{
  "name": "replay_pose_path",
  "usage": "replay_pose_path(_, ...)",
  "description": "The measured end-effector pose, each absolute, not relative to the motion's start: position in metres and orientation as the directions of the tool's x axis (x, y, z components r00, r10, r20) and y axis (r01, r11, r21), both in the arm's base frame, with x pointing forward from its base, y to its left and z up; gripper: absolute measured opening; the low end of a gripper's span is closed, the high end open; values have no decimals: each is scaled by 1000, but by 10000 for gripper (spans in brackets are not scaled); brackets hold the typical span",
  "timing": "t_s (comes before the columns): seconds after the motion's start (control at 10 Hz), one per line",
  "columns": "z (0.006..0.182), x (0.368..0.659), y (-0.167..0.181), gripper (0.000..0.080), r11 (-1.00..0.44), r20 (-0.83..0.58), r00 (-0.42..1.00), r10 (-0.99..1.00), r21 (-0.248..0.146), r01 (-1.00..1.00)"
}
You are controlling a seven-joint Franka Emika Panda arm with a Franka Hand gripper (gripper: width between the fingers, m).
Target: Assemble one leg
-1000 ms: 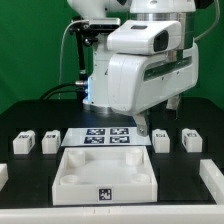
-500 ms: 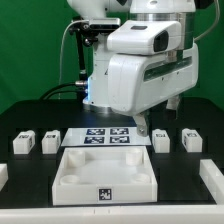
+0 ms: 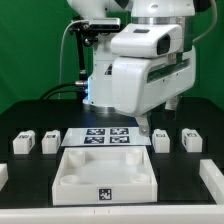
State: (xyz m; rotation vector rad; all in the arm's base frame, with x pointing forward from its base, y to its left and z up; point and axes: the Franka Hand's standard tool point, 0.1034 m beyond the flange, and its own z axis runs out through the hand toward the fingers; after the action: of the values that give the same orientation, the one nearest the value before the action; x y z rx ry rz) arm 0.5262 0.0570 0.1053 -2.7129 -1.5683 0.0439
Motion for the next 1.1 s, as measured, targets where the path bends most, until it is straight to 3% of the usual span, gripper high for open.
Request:
replay_pose_path(0.2, 96, 478, 42, 650, -279, -18, 278, 960, -25, 960)
replay_pose_path(0.4, 72, 442, 20, 650, -18, -2, 18, 1000, -30, 999)
replay_pose_path(0.8, 23, 428, -15, 650, -21, 26, 22, 999, -47, 999)
replay_pose_path(1.1, 8, 431, -23, 650, -66, 33, 68, 997, -65, 996)
